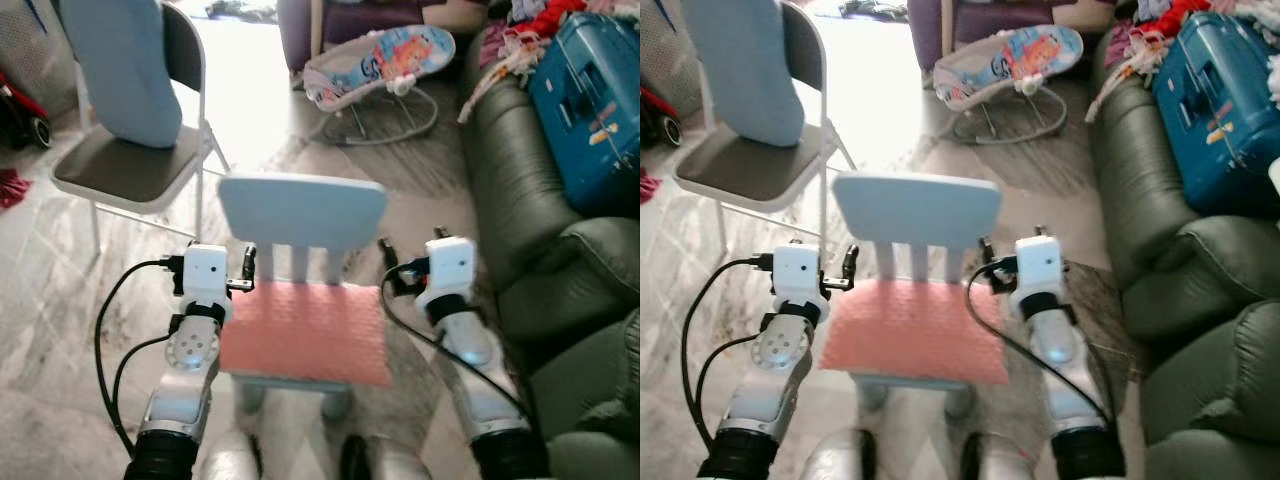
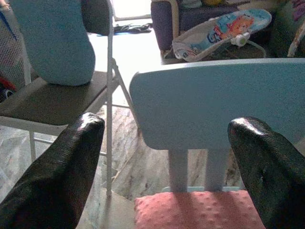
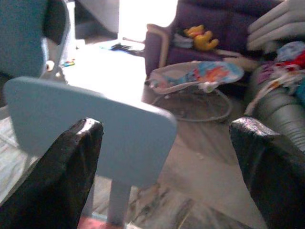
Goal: Move the pillow to the sofa
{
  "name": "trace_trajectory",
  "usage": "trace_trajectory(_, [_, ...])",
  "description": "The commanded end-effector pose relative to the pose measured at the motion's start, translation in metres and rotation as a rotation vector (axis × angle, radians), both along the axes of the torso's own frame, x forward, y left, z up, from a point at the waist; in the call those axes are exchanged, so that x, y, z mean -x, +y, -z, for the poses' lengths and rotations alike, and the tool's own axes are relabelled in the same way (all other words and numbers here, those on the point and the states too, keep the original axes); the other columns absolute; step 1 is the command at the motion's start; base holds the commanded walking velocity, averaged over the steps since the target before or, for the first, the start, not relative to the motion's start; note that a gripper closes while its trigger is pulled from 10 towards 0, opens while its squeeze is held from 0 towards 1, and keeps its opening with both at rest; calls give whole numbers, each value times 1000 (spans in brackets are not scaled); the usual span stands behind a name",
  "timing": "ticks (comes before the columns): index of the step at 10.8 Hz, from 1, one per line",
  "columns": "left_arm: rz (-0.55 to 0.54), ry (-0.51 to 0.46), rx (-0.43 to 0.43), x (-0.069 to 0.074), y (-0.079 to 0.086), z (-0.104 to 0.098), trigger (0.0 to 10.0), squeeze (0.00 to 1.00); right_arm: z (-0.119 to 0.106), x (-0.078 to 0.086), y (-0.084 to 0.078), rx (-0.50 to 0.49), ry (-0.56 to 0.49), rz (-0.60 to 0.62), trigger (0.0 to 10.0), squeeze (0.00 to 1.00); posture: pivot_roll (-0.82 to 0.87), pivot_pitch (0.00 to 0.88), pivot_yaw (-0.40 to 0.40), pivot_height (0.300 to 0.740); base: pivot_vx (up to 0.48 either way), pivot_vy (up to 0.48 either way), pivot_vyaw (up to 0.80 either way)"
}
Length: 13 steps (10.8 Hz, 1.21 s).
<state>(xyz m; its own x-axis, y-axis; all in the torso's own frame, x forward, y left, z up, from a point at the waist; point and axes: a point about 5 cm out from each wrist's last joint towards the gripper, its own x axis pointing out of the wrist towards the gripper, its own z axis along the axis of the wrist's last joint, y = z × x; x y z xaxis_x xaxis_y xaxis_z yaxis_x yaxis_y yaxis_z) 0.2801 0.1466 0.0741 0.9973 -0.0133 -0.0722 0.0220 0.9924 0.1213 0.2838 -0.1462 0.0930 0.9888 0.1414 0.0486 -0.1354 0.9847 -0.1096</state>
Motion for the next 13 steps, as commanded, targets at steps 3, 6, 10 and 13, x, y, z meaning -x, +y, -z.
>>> trace_trajectory(3, [5,18,-32,2,1,4,10000,0,1,-1,3,-9,7,-5,10000,0,-39,94,-49,740,0,247,-165])
trace_trajectory(6, [29,25,-8,3,-5,6,10000,0,1,-1,2,-4,6,2,10000,0,-39,93,-48,740,0,0,0])
trace_trajectory(10, [5,36,-35,6,1,9,10000,0,3,2,1,1,11,-4,10000,0,-41,101,-49,740,0,0,0])
trace_trajectory(13, [-26,58,-79,23,19,14,10000,0,12,14,-1,-4,41,-12,10000,0,-30,134,-45,740,0,0,0])
